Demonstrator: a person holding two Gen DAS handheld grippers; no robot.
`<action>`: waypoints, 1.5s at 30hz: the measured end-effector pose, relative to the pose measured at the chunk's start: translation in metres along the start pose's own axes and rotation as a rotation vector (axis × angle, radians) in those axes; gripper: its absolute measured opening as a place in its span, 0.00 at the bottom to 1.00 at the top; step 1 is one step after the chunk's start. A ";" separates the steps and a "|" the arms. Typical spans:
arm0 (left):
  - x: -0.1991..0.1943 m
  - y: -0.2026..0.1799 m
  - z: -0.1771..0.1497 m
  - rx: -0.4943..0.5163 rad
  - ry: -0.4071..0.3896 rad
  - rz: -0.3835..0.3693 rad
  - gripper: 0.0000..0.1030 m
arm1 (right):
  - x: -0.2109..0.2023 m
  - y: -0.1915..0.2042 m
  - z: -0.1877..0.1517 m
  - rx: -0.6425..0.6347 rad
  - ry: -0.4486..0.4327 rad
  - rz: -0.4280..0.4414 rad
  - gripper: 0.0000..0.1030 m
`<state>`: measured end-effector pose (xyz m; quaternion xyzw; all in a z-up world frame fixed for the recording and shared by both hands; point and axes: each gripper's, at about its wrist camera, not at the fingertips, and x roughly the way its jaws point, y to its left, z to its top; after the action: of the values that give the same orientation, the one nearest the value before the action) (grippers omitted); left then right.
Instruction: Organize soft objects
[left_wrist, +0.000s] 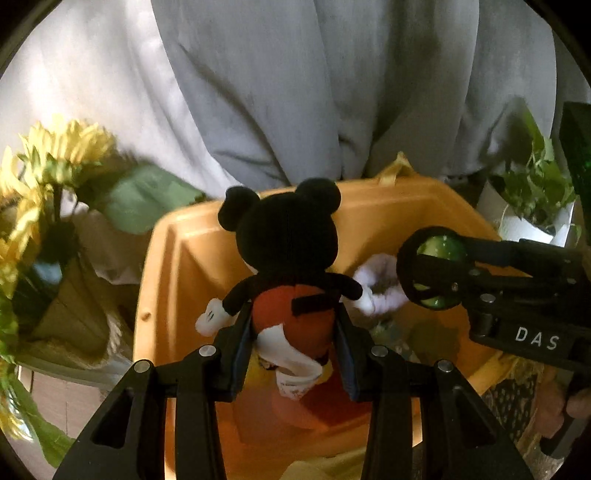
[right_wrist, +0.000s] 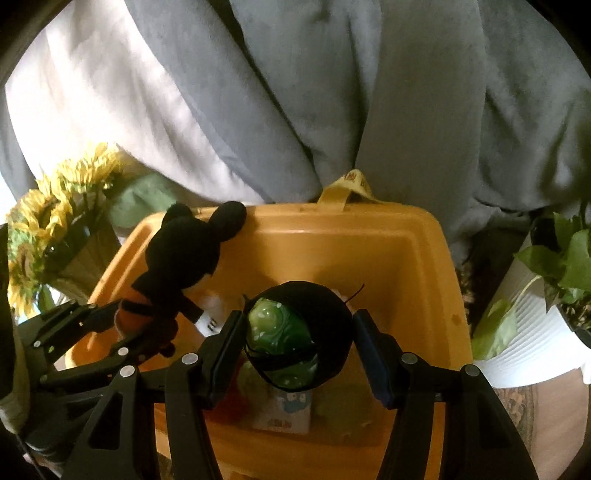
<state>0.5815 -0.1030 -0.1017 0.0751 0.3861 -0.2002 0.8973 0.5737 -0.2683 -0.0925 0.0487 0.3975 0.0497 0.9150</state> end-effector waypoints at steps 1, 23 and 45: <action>0.000 0.001 -0.001 -0.002 0.015 -0.010 0.39 | 0.000 0.000 -0.001 -0.002 0.008 0.001 0.59; -0.013 -0.006 0.004 -0.035 0.048 0.002 0.58 | -0.012 -0.011 0.000 0.052 0.039 -0.035 0.64; -0.165 -0.012 -0.049 -0.103 -0.222 0.220 0.78 | -0.140 0.040 -0.053 0.005 -0.152 -0.090 0.73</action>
<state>0.4409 -0.0501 -0.0158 0.0483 0.2839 -0.0874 0.9536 0.4376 -0.2443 -0.0217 0.0367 0.3286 0.0039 0.9437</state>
